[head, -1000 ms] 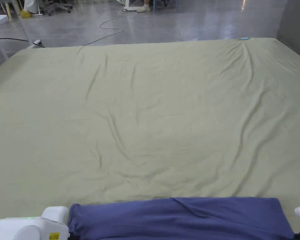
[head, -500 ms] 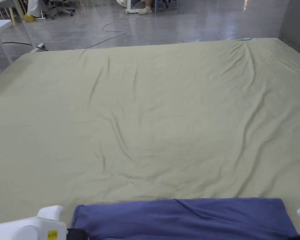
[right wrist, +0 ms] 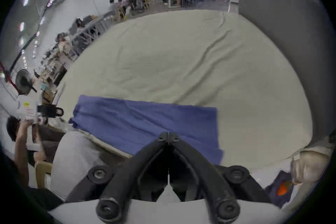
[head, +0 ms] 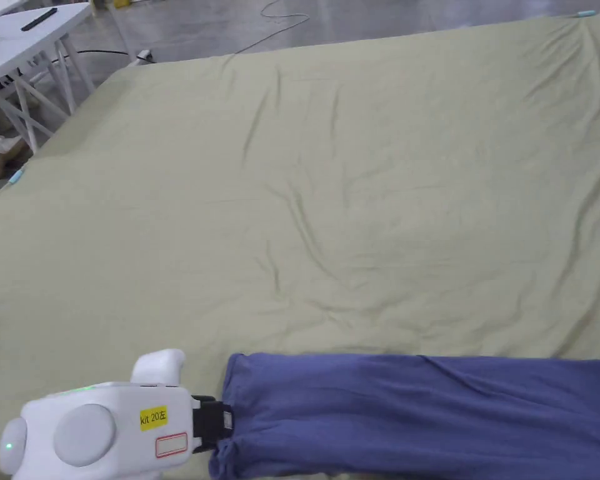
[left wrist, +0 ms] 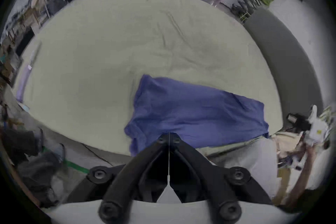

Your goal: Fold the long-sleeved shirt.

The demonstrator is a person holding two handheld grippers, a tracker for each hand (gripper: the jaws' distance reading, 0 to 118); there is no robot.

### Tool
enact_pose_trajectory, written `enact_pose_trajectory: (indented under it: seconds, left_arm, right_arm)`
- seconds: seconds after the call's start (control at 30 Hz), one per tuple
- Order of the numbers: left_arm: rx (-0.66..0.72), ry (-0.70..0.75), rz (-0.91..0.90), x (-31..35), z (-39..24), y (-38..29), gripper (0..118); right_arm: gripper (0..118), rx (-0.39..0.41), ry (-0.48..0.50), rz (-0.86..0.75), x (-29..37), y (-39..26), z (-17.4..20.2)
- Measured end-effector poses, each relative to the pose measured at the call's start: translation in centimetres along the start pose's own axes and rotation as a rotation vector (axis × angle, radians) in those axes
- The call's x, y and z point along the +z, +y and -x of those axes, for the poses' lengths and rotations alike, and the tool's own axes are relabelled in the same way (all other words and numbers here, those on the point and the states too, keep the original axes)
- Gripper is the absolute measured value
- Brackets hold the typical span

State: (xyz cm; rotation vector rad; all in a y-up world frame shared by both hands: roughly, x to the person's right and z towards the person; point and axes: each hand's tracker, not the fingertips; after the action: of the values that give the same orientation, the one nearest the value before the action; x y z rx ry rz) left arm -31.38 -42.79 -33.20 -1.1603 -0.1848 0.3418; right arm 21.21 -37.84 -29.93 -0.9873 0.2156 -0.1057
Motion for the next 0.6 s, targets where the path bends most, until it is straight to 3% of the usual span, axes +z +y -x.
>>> enact_pose_trajectory:
  seconds: [0.07,0.1,0.13,0.17,0.2,0.33,0.4,0.5,0.6]
  left_arm:
    - [0.096,-0.057,-0.019,-0.8,2.2,0.6,0]
    - [0.153,-0.101,-0.046,-1.1,3.9,1.1,6]
    - [0.209,-0.149,-0.054,-1.7,5.6,1.6,40]
    - [0.229,-0.188,-0.031,-2.4,6.9,2.0,91]
    - [0.246,-0.235,0.007,-3.7,8.2,2.3,118]
    - [0.278,-0.383,0.086,-7.7,11.6,3.0,117]
    - [0.311,-0.533,0.141,-10.1,12.5,2.5,118]
    - [0.332,-0.701,0.083,-10.9,13.7,3.2,118]
    - [0.445,-0.875,0.100,-13.3,13.9,3.5,118]
  right_arm:
    - [0,0.049,-0.027,-0.002,-0.8,-0.1,1.2]
    - [0,0.077,-0.022,0.000,-1.1,-0.2,1.7]
    - [0,0.085,0.012,0.006,-1.3,-0.2,2.0]
    - [0,0.079,0.050,0.006,-1.6,-0.2,2.3]
    - [0,0.056,0.092,-0.002,-1.6,0.4,2.2]
    - [0,-0.019,0.213,-0.014,-2.7,1.6,2.2]
    - [0,-0.040,0.266,-0.021,-3.6,1.8,2.4]
    - [0,-0.073,0.315,-0.019,-4.3,2.4,2.3]
    - [0,-0.095,0.365,-0.028,-5.3,2.6,2.1]
